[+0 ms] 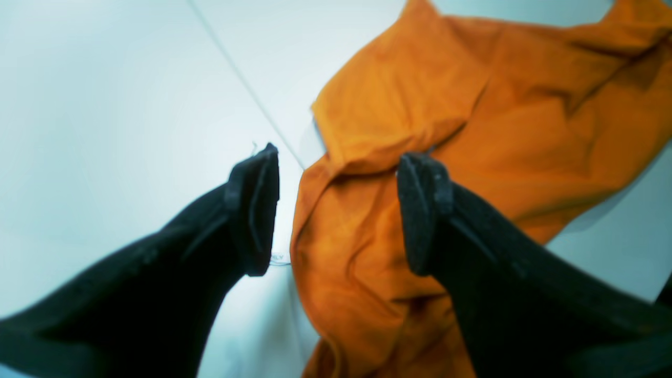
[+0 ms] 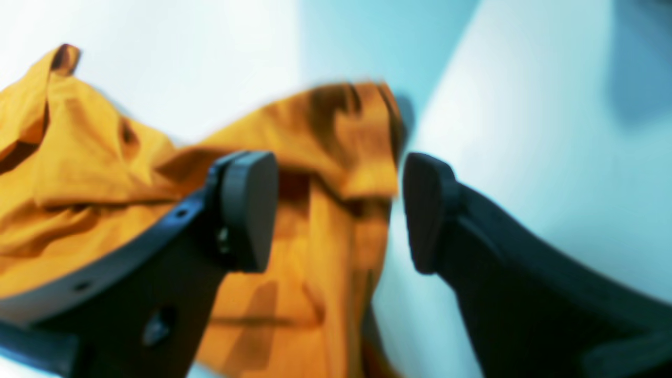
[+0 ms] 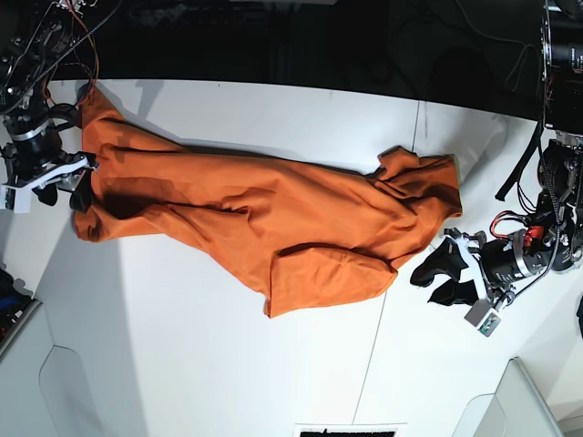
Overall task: Layout the t-shirt on the table in an organized manner, then fold the t-shirt properly
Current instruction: 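Grasp the bunched shirt fabric with the left gripper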
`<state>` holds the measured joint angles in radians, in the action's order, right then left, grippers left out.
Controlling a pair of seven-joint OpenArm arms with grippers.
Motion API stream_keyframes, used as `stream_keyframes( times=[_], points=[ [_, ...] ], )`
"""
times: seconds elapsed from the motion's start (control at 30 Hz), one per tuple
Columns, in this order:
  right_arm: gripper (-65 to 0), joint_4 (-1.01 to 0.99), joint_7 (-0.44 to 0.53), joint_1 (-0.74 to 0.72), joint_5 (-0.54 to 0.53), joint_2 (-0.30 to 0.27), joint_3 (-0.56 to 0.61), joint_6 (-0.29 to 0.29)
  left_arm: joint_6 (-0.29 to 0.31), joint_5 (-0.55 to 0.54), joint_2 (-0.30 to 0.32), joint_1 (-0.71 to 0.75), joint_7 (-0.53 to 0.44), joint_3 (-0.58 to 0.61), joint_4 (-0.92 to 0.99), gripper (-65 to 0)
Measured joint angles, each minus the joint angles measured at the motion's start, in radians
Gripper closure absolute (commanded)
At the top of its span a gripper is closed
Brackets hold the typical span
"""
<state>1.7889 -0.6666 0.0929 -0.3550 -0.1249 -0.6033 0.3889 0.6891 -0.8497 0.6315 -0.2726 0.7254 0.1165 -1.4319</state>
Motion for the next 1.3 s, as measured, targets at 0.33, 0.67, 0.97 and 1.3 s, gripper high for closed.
stream_keyframes(
  times=[0.33, 0.67, 0.97, 1.3],
  points=[
    [-37.3, -0.222, 0.072, -0.125, 0.206, -0.023, 0.184, 0.000, 0.000, 0.054, -0.062, 0.000, 0.001, 0.004, 0.000, -38.0],
    [-13.7, -0.270, 0.086, -0.153, 0.291, -0.088, 0.266, -0.046, 0.000, 0.143, -0.063, 0.001, -0.057, 0.076, 0.000, -38.0],
    [-5.7, -0.270, 0.087, -0.154, 0.288, -0.089, 0.266, -0.045, -0.129, 0.465, -0.066, -0.005, -0.274, 0.331, 0.000, -38.0],
    [-5.7, -0.270, 0.086, -0.153, 0.288, -0.089, 0.266, -0.045, -0.235, 0.637, -0.169, -0.097, -0.285, 0.511, 0.000, -38.0]
  ],
)
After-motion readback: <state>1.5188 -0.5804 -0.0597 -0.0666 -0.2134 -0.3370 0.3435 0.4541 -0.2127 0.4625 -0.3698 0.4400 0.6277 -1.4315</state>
